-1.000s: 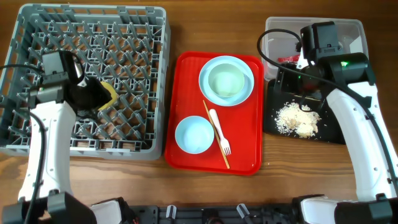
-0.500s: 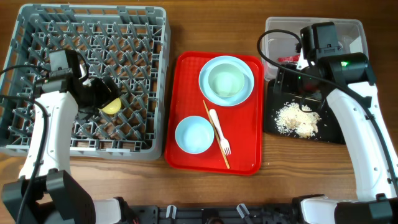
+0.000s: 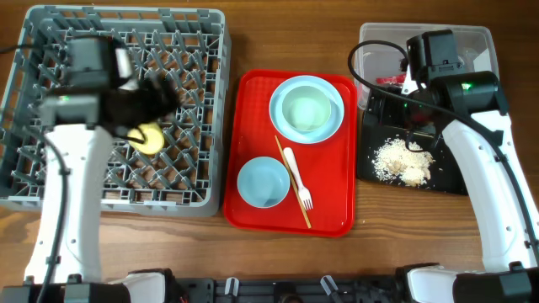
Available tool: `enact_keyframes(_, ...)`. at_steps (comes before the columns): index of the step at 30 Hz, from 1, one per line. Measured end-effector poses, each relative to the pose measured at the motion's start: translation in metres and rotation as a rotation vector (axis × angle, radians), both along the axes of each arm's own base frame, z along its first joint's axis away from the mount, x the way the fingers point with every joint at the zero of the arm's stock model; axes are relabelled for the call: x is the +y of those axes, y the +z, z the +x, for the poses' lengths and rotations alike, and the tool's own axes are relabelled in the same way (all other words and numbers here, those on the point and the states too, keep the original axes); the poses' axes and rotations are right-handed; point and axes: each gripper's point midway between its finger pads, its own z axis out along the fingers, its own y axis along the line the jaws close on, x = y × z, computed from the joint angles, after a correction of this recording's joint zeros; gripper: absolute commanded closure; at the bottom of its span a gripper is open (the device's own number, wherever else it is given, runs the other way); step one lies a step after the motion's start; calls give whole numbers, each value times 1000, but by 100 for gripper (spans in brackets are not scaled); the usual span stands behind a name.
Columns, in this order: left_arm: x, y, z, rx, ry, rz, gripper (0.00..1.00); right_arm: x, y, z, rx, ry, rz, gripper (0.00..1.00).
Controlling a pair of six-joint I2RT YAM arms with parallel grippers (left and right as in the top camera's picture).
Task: Sort waste into correct bins and load items into the dishwasher rack
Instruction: 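Place the yellow cup upside down in the dish rack with the left gripper, then grasp the light-green saucer with the left gripper and lift it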
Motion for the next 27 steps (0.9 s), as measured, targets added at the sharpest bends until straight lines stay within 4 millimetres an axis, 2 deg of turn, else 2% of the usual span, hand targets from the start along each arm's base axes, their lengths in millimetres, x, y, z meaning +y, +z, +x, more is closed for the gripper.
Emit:
enact_keyframes(2, -34, -2, -6, 9, -101, -2, 0, -1, 0, 0, 1, -22, 7, 0)
enact_keyframes(5, -74, -2, -15, 9, -222, -5, 0, -8, -1, -1, 10, -93, 23, 0)
enact_keyframes(10, -129, -6, -29, 6, -384, -5, 2, -38, -1, -1, 14, -238, 50, 0)
enact_keyframes(15, -177, -31, -46, 72, -528, 14, 9, -65, -1, -2, 15, -330, 75, 0)
enact_keyframes(21, -215, -78, -69, 203, -647, 63, 18, -82, -2, -5, 18, -377, 80, 0)
enact_keyframes(25, -228, -110, -82, 293, -696, 102, 25, -83, -2, -6, 21, -378, 79, 0)
enact_keyframes(27, -233, -124, -88, 329, -713, 120, 32, -83, -2, -6, 21, -375, 81, 0)
